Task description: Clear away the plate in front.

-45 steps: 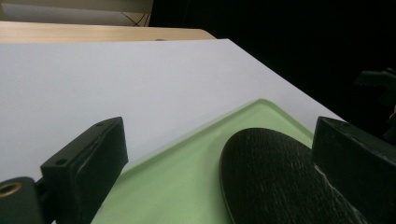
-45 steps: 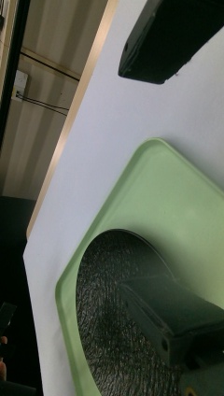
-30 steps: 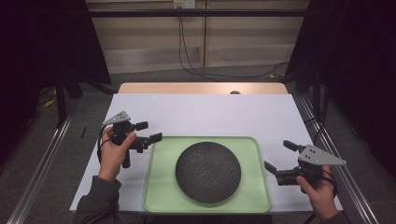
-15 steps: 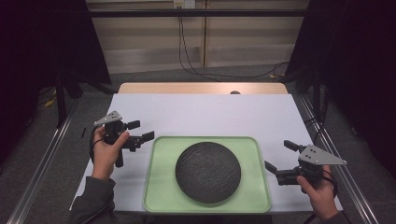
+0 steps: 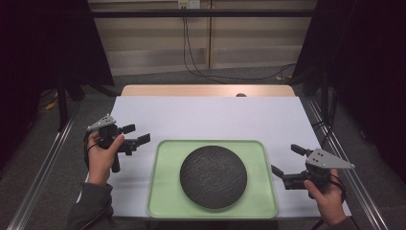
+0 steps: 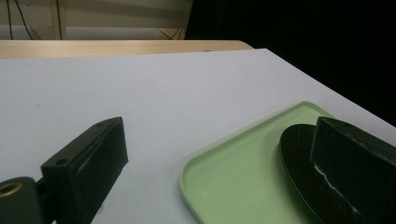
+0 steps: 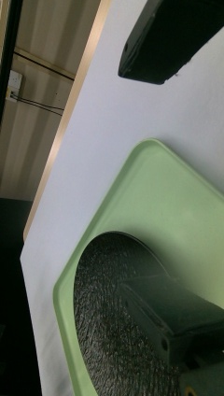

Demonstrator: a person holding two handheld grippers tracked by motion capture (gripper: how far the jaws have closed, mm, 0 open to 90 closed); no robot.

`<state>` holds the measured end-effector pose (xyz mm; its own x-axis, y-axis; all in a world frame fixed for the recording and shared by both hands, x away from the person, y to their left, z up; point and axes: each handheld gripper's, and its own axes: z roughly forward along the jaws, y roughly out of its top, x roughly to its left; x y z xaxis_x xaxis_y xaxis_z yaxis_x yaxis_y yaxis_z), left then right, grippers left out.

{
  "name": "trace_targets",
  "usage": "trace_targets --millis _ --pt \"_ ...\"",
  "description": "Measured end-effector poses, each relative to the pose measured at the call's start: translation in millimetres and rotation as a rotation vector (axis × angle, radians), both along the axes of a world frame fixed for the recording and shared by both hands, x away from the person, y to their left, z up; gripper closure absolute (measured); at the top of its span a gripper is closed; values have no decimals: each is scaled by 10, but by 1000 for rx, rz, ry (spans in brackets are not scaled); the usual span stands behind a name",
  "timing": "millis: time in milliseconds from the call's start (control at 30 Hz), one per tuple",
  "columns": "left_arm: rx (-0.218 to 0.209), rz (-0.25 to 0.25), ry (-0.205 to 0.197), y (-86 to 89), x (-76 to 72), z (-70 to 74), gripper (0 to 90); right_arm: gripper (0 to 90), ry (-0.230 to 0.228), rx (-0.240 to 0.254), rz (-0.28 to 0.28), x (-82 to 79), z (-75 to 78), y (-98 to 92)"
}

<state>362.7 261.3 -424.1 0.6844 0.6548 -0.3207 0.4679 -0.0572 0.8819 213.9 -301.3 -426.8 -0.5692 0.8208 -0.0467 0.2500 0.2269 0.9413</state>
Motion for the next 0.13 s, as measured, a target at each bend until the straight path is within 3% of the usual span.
trace_targets --millis 133 --pt "-5 -2 -1 27 2 -5 40 8 5 -1 1 5 -3 4"
